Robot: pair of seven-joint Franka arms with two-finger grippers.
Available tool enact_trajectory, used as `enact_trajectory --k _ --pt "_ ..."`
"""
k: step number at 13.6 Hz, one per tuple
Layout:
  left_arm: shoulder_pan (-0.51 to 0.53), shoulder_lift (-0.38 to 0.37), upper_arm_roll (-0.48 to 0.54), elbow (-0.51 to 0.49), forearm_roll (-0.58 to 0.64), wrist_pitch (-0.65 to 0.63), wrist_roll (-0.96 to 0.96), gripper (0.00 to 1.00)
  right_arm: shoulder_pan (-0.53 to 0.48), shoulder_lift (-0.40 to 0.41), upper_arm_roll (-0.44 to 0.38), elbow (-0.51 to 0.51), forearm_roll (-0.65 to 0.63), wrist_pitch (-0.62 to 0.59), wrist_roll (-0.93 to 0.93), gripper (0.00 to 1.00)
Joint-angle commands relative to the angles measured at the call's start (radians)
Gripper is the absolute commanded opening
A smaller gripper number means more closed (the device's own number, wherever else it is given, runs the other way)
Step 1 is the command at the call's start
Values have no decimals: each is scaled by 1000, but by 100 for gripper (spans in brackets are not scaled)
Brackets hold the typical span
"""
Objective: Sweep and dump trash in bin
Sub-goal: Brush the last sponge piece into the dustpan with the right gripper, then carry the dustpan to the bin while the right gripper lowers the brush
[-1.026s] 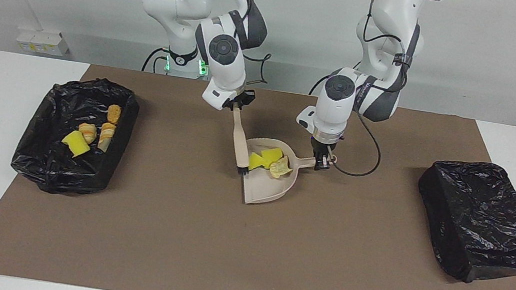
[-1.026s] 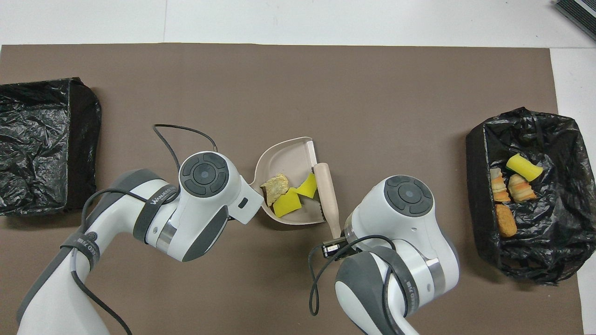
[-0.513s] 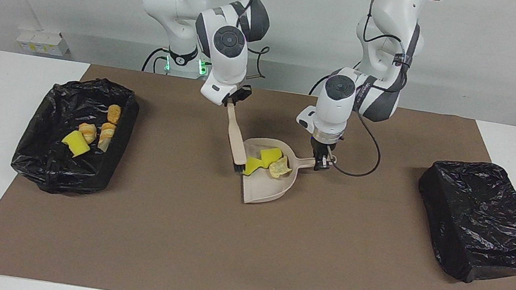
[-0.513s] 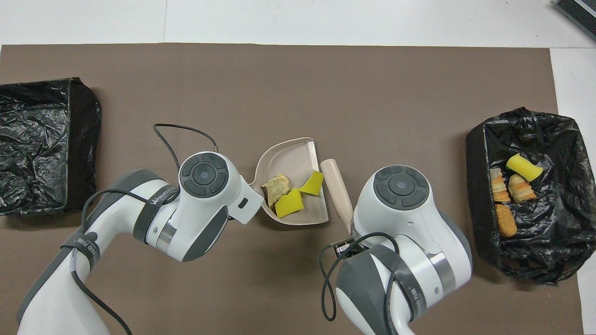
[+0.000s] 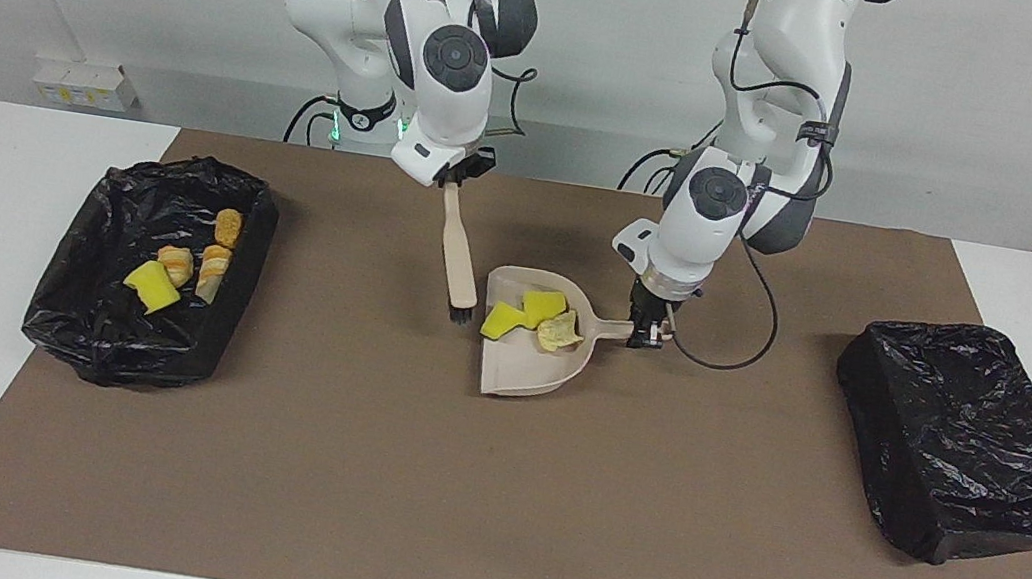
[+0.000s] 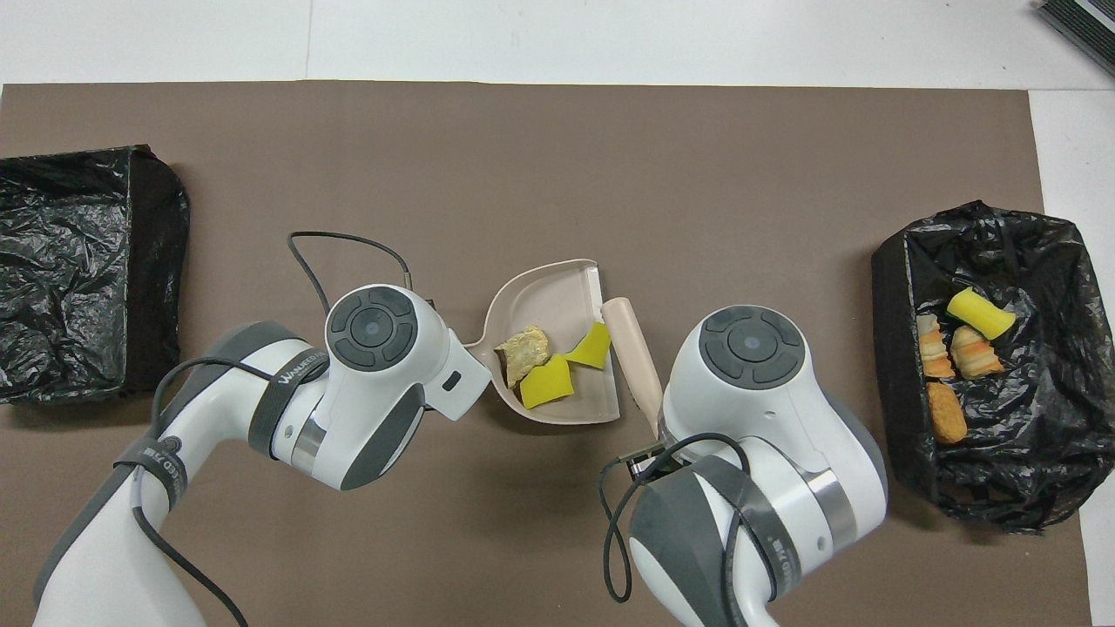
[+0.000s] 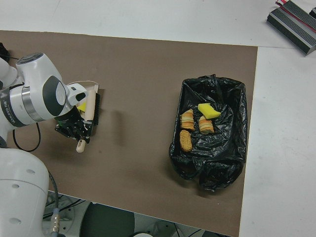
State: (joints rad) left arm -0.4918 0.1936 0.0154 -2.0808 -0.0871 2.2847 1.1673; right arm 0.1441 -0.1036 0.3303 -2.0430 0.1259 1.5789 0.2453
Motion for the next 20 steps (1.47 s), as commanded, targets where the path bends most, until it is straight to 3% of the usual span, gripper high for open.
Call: enact_trajectory --k 1,5,7,9,16,20 --pt "16 -17 -6 -18 -25 21 37 0 -32 -82 7 -25 3 -63 25 0" --pt "105 -39 -11 42 -29 -85 107 0 -29 -165 12 -126 158 -51 91 0" --pt "136 -43 -11 100 -39 -164 129 0 -17 -169 15 -154 205 -34 91 0" --pt "174 -48 -11 157 -45 -244 153 0 50 -159 16 -196 216 77 95 0" --pt "373 -57 -2 231 -69 -346 362 0 186 -35 18 -197 258 289 281 0" --pt "490 -62 1 251 -69 -376 504 0 244 27 18 -206 258 366 295 0"
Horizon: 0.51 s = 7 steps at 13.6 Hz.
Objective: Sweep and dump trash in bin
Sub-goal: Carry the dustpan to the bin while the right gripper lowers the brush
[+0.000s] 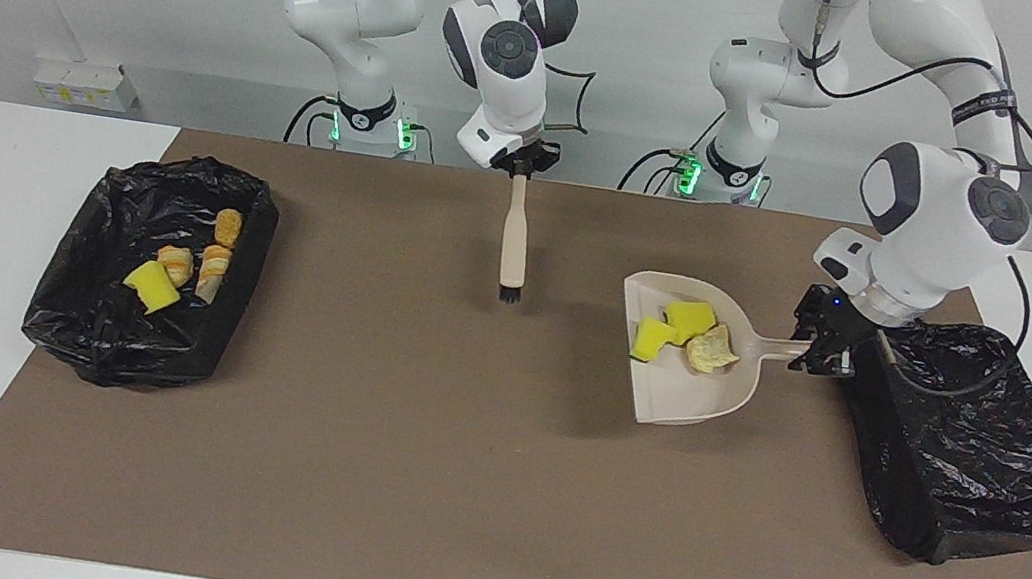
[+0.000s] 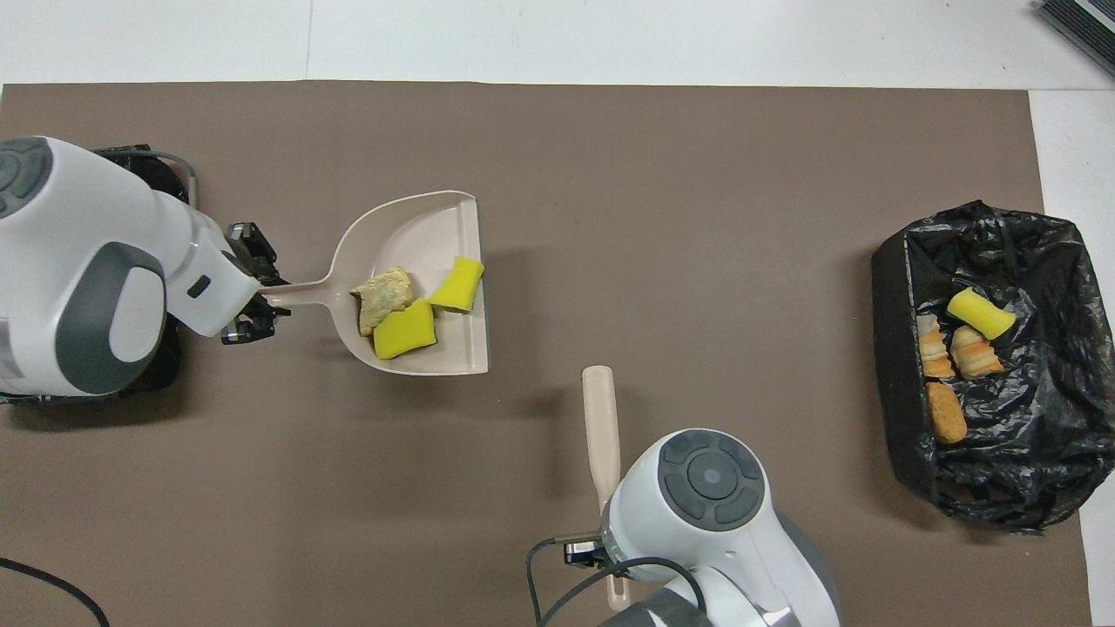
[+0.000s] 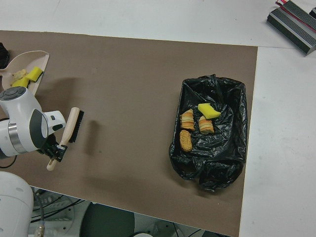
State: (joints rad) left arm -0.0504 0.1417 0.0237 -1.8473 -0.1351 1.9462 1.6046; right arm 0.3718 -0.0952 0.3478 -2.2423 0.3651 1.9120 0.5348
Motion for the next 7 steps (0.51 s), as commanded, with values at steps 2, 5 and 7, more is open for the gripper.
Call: enact_trajectory --k 2,5,7 --pt "90 -8 -7 51 -21 -62 103 0 21 23 -1 -28 17 36 -24 0" --pt "136 -8 -5 85 -17 -90 126 0 38 29 0 -103 15 136 -29 0" --pt "168 -7 -5 98 -14 -93 158 0 41 32 0 -105 15 139 -21 0"
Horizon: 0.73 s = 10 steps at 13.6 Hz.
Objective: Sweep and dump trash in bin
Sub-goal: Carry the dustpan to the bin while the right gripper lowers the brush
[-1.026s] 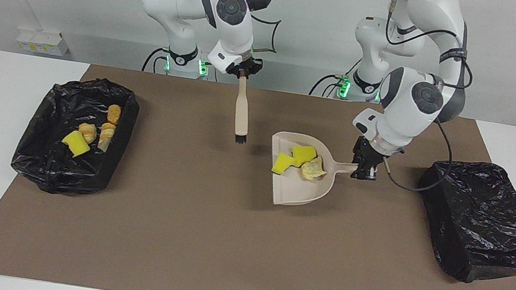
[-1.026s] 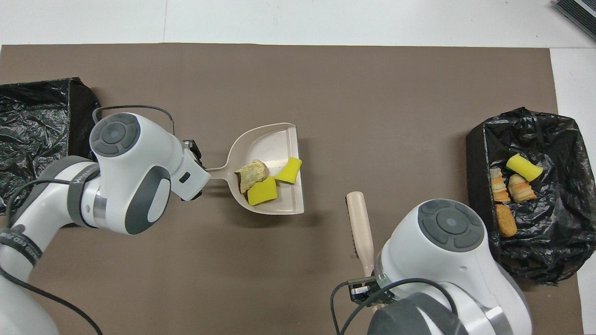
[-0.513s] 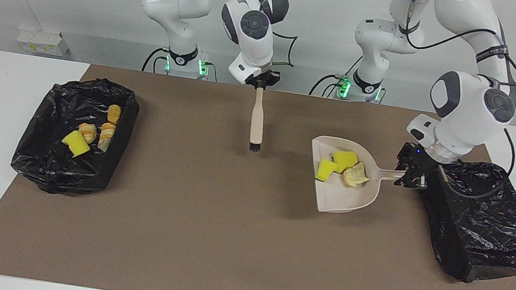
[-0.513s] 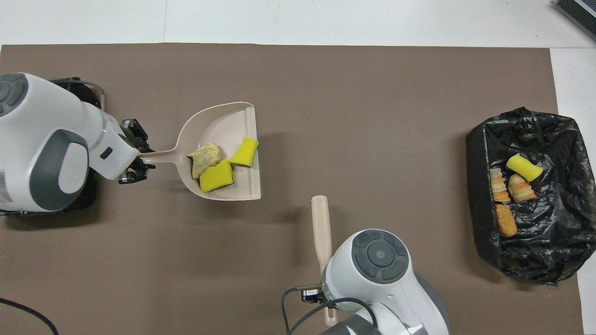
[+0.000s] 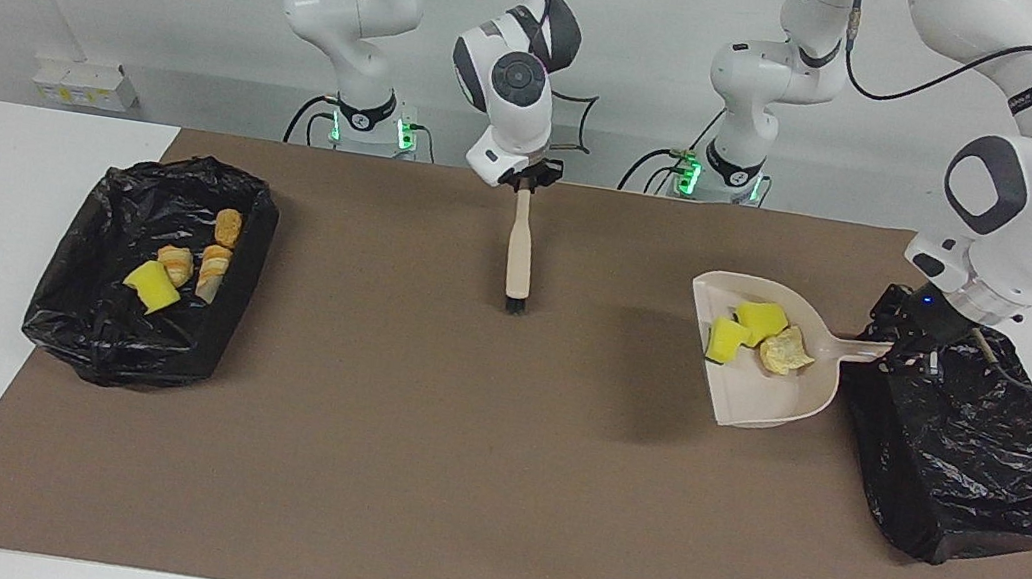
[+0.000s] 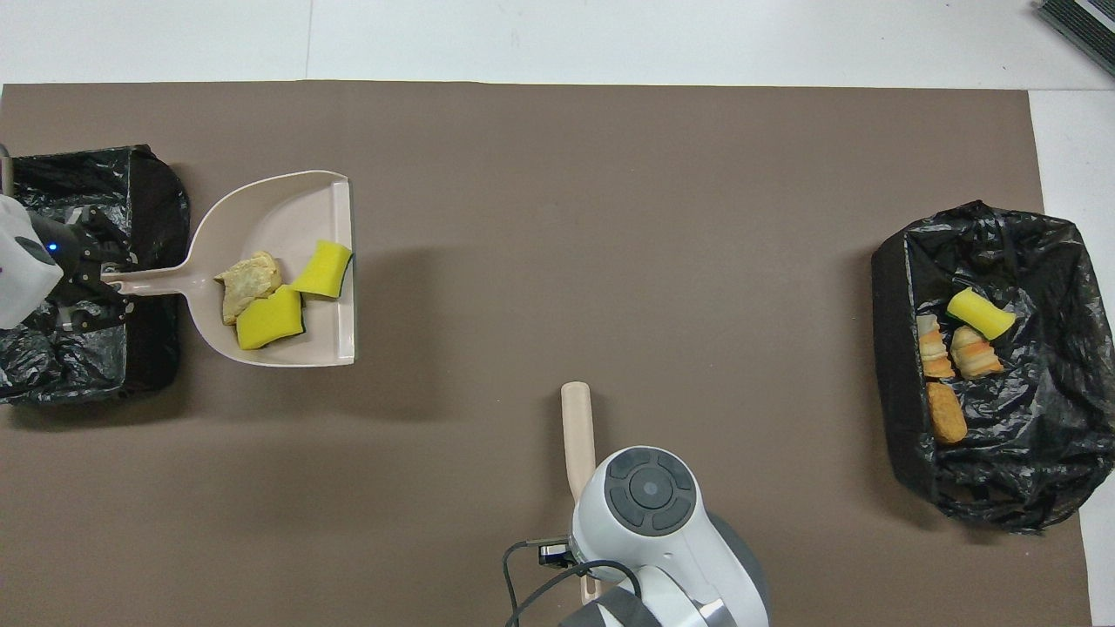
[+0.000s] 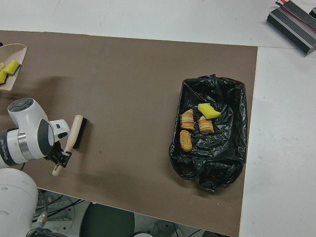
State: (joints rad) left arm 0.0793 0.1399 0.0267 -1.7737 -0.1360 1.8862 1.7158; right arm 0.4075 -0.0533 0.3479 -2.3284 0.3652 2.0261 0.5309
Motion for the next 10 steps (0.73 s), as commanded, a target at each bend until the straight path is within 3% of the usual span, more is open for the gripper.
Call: enact_trajectory --k 1,4,6,7,8,10 --pt "62 -3 -8 31 -8 -42 73 0 5 -4 -1 -17 15 25 -16 0" --pt "132 13 -8 97 10 -84 119 0 4 16 -1 -19 17 49 -11 0" --pt "168 38 -7 141 13 -98 203 0 -4 21 -1 -17 17 49 -14 40" --pt "187 50 -7 166 21 -105 243 0 -6 23 -1 -11 15 43 -23 87" --pt "206 67 -8 195 45 -123 261 0 -6 24 -3 -5 8 40 -25 100" --pt "230 95 -8 246 102 -145 306 0 -27 33 -9 36 -2 34 -35 100"
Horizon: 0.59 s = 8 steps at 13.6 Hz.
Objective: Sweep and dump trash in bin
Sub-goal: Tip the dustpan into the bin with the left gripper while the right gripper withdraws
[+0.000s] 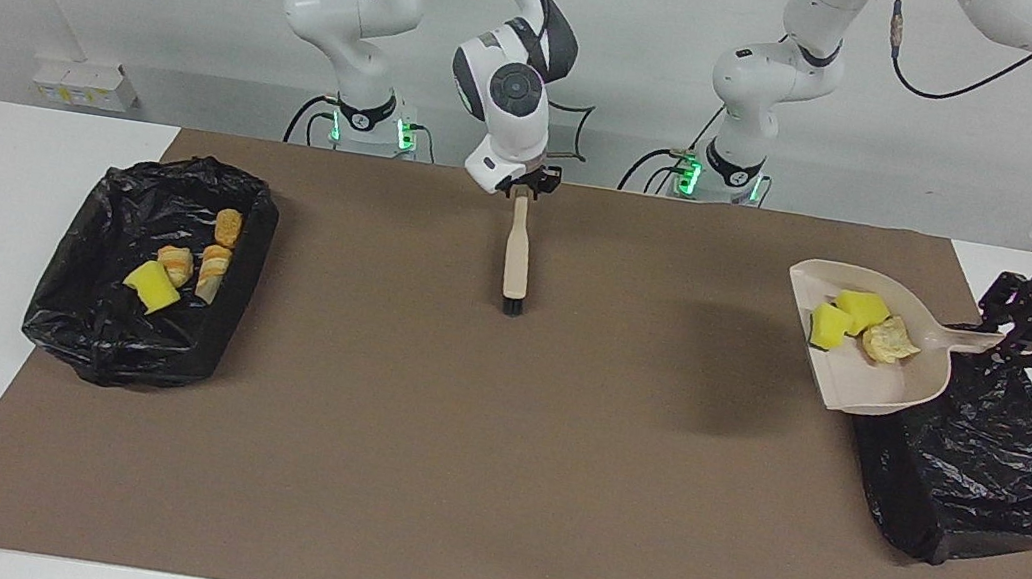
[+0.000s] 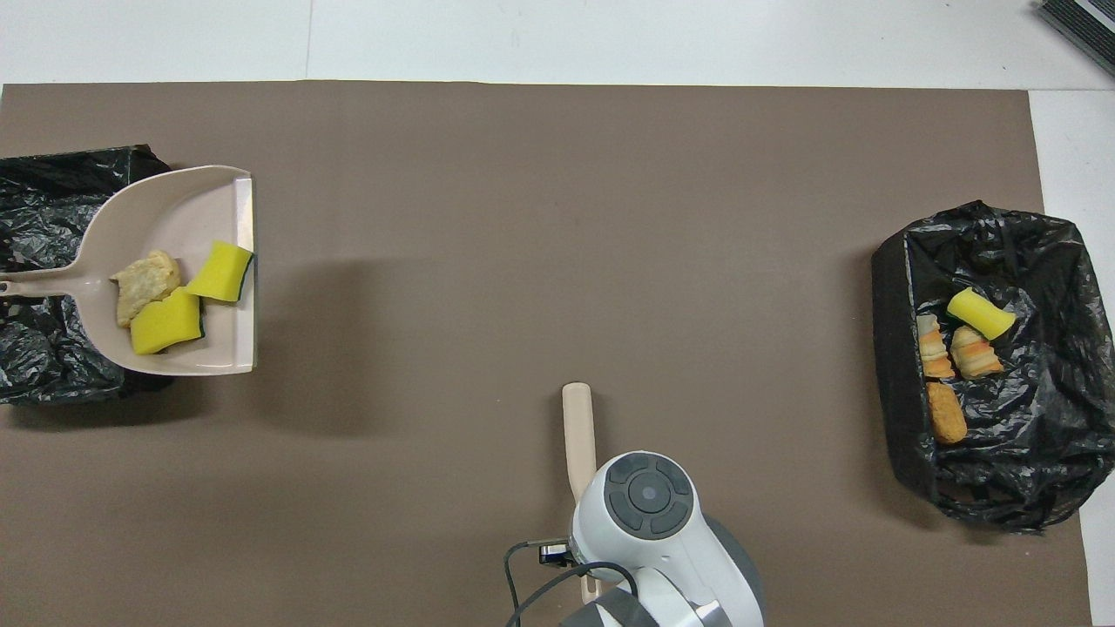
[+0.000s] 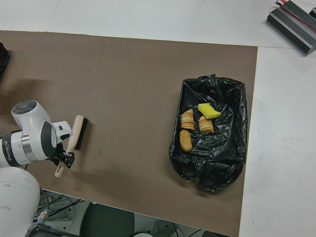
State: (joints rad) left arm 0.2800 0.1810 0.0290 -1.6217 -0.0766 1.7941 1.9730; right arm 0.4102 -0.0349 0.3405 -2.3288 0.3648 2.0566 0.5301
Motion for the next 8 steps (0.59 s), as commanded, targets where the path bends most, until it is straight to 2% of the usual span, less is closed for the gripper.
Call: enact_trajectory --k 1,4,6,8 --pt "48 69 -11 126 64 -58 64 0 -54 13 -1 57 -9 -1 -50 100" --pt "77 155 -11 282 206 -79 61 0 -119 12 -1 121 -49 -30 -99 100" --pt "82 170 -8 289 260 -41 46 0 -155 9 -3 161 -104 -27 -117 100" --pt "82 202 8 318 365 2 41 0 -204 1 -3 209 -214 -32 -119 100"
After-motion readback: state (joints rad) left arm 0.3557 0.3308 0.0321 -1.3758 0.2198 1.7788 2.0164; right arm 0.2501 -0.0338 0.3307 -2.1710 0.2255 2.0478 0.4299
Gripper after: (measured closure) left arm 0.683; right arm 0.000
